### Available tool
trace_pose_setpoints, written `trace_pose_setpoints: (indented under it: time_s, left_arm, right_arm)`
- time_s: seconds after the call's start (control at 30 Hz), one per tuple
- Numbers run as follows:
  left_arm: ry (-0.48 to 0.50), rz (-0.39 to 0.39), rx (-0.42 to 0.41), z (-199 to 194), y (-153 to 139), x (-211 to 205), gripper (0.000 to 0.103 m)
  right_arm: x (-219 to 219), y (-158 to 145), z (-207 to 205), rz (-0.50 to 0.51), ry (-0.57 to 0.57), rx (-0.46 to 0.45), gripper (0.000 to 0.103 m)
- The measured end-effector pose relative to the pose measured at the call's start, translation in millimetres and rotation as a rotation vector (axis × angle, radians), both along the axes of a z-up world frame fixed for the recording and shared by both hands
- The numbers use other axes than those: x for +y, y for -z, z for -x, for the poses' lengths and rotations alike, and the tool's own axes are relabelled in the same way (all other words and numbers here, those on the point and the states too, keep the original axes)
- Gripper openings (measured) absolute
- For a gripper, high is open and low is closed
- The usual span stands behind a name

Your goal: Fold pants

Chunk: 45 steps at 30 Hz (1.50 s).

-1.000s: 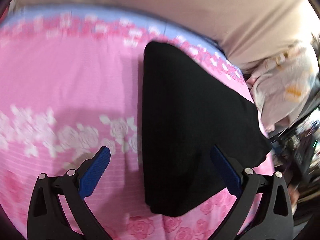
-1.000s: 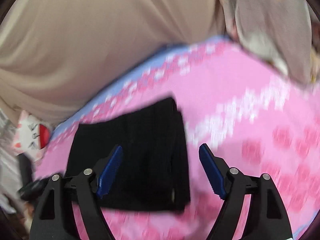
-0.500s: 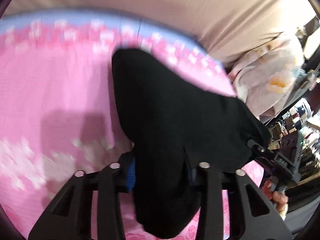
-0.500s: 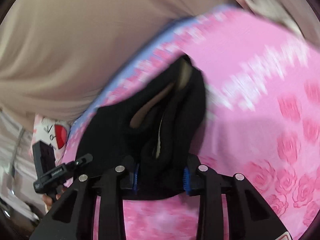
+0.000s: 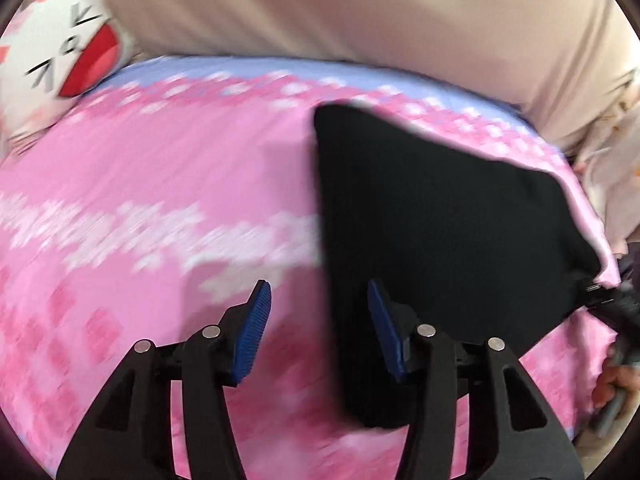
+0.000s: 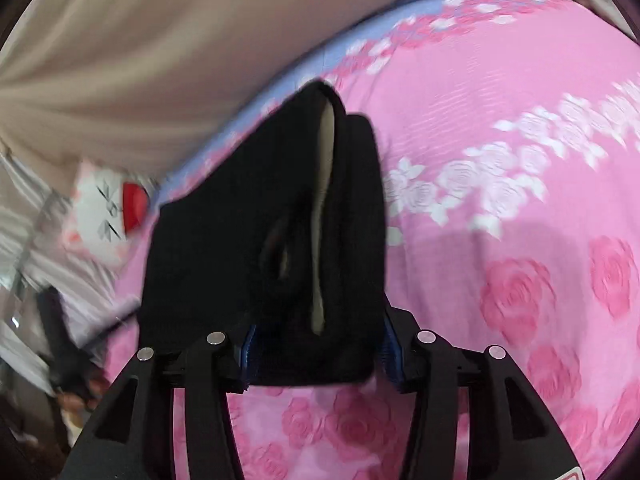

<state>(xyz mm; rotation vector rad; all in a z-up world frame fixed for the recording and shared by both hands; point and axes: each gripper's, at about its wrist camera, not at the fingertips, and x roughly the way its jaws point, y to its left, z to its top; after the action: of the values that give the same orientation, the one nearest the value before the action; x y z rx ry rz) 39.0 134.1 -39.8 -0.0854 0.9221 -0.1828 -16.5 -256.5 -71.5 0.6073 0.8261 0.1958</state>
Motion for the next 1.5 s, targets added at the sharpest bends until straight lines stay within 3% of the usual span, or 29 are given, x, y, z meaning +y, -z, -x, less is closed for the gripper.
trace_pose_setpoints:
  time_s: [0.07, 0.1, 0.17, 0.27, 0.37, 0.47, 0.53, 0.6, 0.63, 0.67, 0.7, 0.8, 0.87, 1.0, 1.03, 1.1, 1.17, 1.2, 1.3, 1.4, 1.47, 1.5]
  left_arm:
    - [0.001, 0.072, -0.03, 6.0, -17.8, 12.3, 0.049]
    - [0.005, 0.092, -0.076, 6.2, -35.1, 15.1, 0.049]
    - [-0.001, 0.072, -0.156, -0.4, -60.1, 5.1, 0.049]
    - [-0.009, 0.055, -0.179, -38.9, -71.6, -26.2, 0.067]
    - [-0.014, 0.0, -0.088, -85.9, -45.7, -50.3, 0.07]
    - [-0.089, -0.127, 0.008, -132.7, 0.4, -57.0, 0.07]
    - [-0.087, -0.052, 0.081, -144.7, 16.4, -45.1, 0.079]
    - [-0.086, 0.004, 0.104, -145.5, 16.2, -35.7, 0.079]
    - [-0.083, 0.008, 0.09, -140.8, 10.2, -33.6, 0.079]
    - [-0.083, 0.015, 0.066, -132.7, 1.9, -30.7, 0.078]
    - [-0.072, 0.032, 0.02, -115.3, -13.7, -25.2, 0.078]
    - [-0.031, 0.056, -0.06, -70.1, -38.6, -13.3, 0.098]
    - [-0.019, 0.065, -0.054, -50.5, -38.2, -4.0, 0.098]
    - [0.011, 0.22, 0.169, -25.1, 14.2, 13.0, 0.098]
    - [0.004, 0.249, 0.149, -21.1, 20.3, 14.3, 0.098]
    - [0.018, 0.184, 0.105, -18.9, 17.6, 3.0, 0.098]
    - [0.052, 0.233, 0.109, -27.3, 19.3, -6.1, 0.072]
    - [0.1, 0.261, 0.121, -36.1, 19.4, -14.2, 0.056]
    - [0.134, 0.16, 0.049, -56.5, -4.6, -35.8, 0.031]
    - [0.169, 0.084, -0.129, -53.3, -53.0, -50.4, 0.031]
    - [0.159, 0.064, -0.152, -54.2, -65.2, -52.6, 0.042]
    - [0.122, 0.024, -0.143, -58.2, -60.5, -55.0, 0.055]
  right_arm:
    - [1.2, -30.2, 12.2, 0.126, 0.053, -0.058, 0.047]
    - [8.1, -45.3, 14.3, 0.206, 0.063, -0.098, 0.04]
    - [28.6, -78.6, 11.3, 0.351, 0.047, -0.173, 0.036]
    - [68.9, -112.3, -15.5, 0.393, -0.077, -0.28, 0.026]
    - [92.1, -102.6, -63.6, 0.433, -0.155, -0.232, 0.02]
    - [74.9, -65.0, -121.6, 0.476, -0.133, -0.087, 0.009]
    - [39.8, -27.6, -144.2, 0.444, -0.06, 0.016, 0.003]
    - [13.1, -21.0, -144.8, 0.28, -0.036, 0.013, 0.002]
    - [7.6, -24.3, -139.2, 0.269, -0.03, 0.014, 0.002]
    - [4.7, -29.6, -133.3, 0.258, -0.028, 0.007, 0.003]
    - [0.4, -37.5, -120.3, 0.237, -0.023, -0.009, 0.016]
    - [-6.4, -52.4, -78.9, 0.272, -0.004, -0.028, 0.063]
    - [-7.4, -54.5, -54.1, 0.308, -0.004, -0.042, 0.071]
    - [-17.8, -20.2, -29.8, 0.148, -0.079, 0.056, 0.073]
    - [-16.6, -8.2, -33.7, 0.094, -0.102, 0.084, 0.073]
    - [-16.5, 5.6, -32.9, 0.018, -0.099, 0.067, 0.077]
    - [-8.6, 8.3, -36.7, -0.001, -0.115, 0.037, 0.059]
    - [-4.5, 7.4, -39.5, 0.012, -0.093, 0.015, 0.042]
    - [4.2, -18.7, -39.1, 0.046, -0.079, -0.066, 0.032]
    - [18.5, -57.5, -32.0, 0.091, -0.076, -0.181, 0.032]
    - [23.1, -70.0, -29.1, 0.136, -0.072, -0.214, 0.034]
    - [21.7, -66.9, -32.4, 0.148, -0.06, -0.204, 0.038]
